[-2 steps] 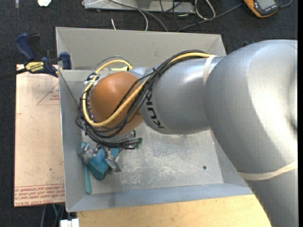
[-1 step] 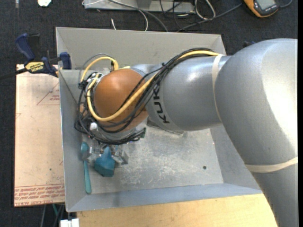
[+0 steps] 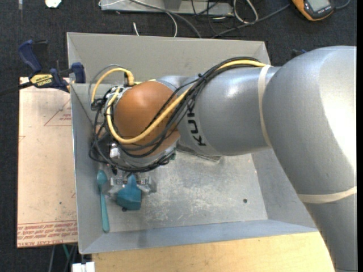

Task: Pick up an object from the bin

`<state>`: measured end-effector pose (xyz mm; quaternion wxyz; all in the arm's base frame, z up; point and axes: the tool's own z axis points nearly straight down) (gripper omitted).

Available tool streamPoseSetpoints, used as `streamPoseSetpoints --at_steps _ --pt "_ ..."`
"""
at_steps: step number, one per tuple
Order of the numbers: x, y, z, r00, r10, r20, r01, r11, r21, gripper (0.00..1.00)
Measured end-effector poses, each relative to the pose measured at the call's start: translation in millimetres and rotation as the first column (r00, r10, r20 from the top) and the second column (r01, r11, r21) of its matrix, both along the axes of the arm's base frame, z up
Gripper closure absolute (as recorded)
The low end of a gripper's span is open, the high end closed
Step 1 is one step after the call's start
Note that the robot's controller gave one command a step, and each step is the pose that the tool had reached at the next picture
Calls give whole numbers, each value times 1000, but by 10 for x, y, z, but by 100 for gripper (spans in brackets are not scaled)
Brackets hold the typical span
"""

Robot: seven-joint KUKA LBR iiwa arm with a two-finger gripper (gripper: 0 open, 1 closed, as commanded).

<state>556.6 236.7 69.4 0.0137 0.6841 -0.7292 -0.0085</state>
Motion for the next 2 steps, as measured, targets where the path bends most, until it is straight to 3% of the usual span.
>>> streamPoseSetpoints --at_steps 1,2 --pt "-81 6 431 973 230 -3 -230 973 9 100" --pt "-49 14 451 1000 18 2 -18 1000 4 100"
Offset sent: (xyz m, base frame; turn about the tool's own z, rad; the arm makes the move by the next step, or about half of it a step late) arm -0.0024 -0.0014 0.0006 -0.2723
